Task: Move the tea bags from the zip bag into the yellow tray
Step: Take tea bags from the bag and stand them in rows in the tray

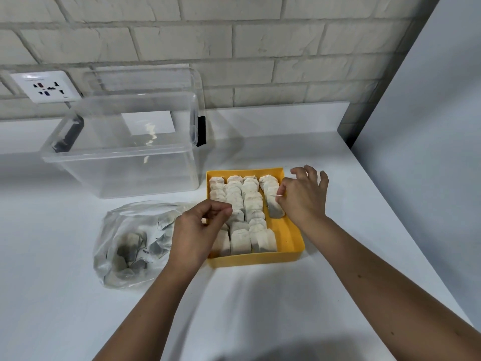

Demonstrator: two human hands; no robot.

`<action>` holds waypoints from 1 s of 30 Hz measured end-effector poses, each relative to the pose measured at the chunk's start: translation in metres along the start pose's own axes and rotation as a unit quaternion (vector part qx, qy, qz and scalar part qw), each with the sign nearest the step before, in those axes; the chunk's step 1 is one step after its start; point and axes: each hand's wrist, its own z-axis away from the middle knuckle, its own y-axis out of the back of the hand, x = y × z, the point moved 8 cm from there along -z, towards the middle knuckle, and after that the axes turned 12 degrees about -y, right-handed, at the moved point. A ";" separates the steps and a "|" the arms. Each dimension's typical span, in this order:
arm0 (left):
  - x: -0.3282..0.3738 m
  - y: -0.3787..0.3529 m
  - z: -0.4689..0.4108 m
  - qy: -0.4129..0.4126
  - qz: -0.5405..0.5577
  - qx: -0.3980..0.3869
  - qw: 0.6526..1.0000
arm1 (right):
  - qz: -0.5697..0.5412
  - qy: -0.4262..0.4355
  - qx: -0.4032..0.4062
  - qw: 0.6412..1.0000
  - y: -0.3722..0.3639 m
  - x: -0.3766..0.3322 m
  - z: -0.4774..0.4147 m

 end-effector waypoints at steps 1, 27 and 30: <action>0.000 0.001 0.000 0.001 0.007 0.003 1.000 | 0.000 0.001 0.002 1.000 0.001 0.000 0.000; -0.033 0.151 0.027 -0.174 -0.432 -0.007 0.885 | -0.345 0.244 -0.205 0.883 0.006 -0.178 0.170; -0.057 0.152 0.032 -0.117 -0.440 -0.042 0.889 | -0.250 0.266 -0.207 0.908 -0.014 -0.198 0.180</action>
